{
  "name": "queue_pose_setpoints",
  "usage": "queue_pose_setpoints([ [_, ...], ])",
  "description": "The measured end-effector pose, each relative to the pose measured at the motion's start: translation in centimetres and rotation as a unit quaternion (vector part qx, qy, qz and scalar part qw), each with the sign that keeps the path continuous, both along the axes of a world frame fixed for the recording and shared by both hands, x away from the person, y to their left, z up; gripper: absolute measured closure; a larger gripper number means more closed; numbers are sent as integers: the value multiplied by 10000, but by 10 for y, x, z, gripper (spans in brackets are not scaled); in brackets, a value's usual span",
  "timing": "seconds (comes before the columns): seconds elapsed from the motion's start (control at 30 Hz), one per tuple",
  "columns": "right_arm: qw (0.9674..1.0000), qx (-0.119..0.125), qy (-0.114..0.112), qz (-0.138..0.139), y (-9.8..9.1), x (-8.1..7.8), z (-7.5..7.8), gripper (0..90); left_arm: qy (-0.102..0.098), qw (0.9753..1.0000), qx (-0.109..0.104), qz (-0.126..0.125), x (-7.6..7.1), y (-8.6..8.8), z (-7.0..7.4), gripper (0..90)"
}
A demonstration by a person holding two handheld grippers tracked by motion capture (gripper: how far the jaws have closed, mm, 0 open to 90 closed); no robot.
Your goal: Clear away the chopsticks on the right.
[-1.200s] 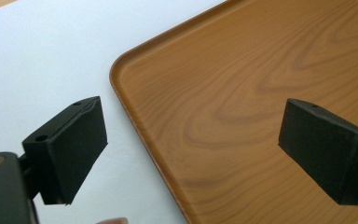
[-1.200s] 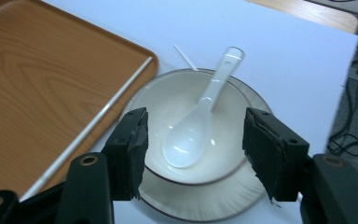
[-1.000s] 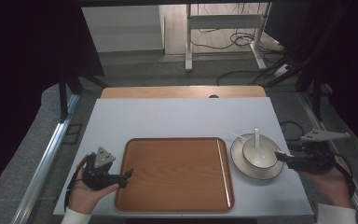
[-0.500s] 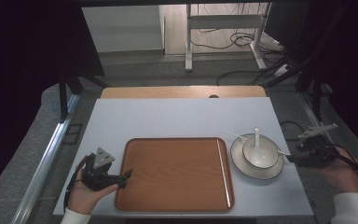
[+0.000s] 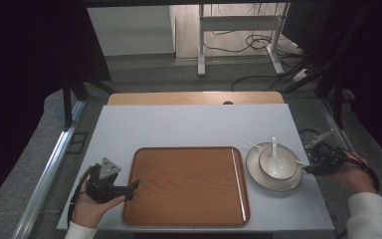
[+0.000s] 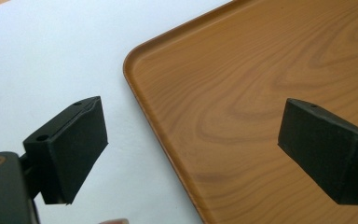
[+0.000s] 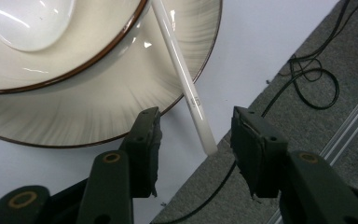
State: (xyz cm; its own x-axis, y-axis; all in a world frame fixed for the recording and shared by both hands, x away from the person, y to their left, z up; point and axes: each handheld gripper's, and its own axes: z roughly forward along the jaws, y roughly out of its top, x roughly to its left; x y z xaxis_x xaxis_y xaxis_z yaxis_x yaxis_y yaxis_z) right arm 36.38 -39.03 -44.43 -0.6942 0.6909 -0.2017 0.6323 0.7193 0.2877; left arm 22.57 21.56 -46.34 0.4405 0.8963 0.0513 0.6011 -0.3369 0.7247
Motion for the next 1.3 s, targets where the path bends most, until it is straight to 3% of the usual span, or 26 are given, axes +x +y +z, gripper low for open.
queue_pose_setpoints([
  [0.13,9998,-195,97,39,0,6,-10,577,21,10000,48,-37,0,-3,-1,76],
  [0.33,9997,-182,114,65,-4,11,-17,622,56,10000,74,-15,1,-1,-3,76],
  [0.67,9975,-533,111,455,4,15,-21,738,50,10000,76,-2,0,0,-3,76],
  [0.8,9967,-560,120,571,5,15,-20,791,52,10000,66,13,0,1,-3,76],
  [1.07,9972,-407,107,612,2,9,-19,833,54,10000,77,15,0,0,-4,76],
  [1.23,9991,-281,-56,316,-3,3,-12,837,47,10000,57,23,0,0,-3,76],
  [1.3,9998,-74,-178,93,-8,0,-6,838,45,10000,48,28,0,0,-3,76],
])
